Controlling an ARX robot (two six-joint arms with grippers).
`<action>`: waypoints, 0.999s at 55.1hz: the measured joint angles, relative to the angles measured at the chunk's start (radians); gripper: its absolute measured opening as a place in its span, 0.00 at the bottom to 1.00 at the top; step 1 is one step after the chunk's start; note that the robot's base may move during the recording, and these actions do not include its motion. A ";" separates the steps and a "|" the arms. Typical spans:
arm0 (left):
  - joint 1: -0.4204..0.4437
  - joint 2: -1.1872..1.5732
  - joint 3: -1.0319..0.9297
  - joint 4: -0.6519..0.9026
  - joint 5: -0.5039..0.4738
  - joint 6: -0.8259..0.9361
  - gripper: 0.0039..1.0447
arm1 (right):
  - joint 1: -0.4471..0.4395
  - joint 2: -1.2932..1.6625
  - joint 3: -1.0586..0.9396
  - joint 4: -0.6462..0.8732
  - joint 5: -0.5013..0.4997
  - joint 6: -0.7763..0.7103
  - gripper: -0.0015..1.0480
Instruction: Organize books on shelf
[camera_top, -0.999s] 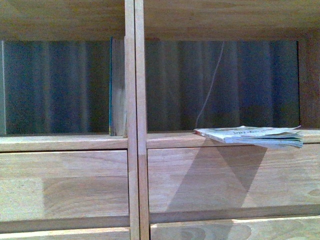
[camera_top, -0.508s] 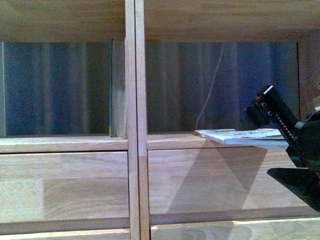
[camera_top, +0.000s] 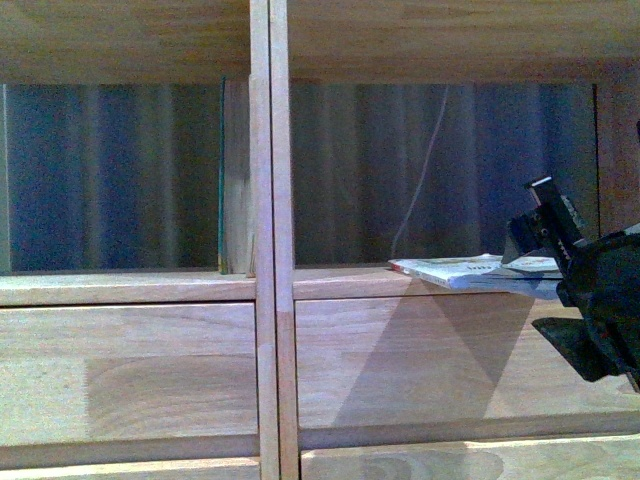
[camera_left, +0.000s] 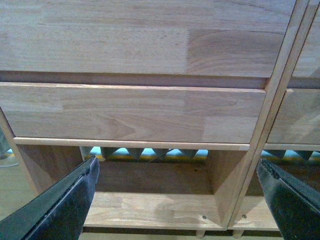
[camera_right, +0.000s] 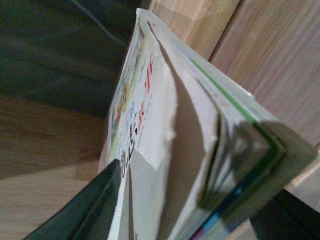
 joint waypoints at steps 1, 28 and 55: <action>0.000 0.000 0.000 0.000 0.000 0.000 0.93 | 0.003 0.005 0.006 0.000 0.000 0.008 0.60; 0.000 0.000 0.000 0.000 0.000 0.000 0.93 | 0.043 0.031 0.032 0.048 0.025 0.085 0.07; 0.460 0.826 0.196 0.797 0.980 -0.107 0.93 | -0.012 -0.117 -0.078 0.151 -0.117 0.097 0.07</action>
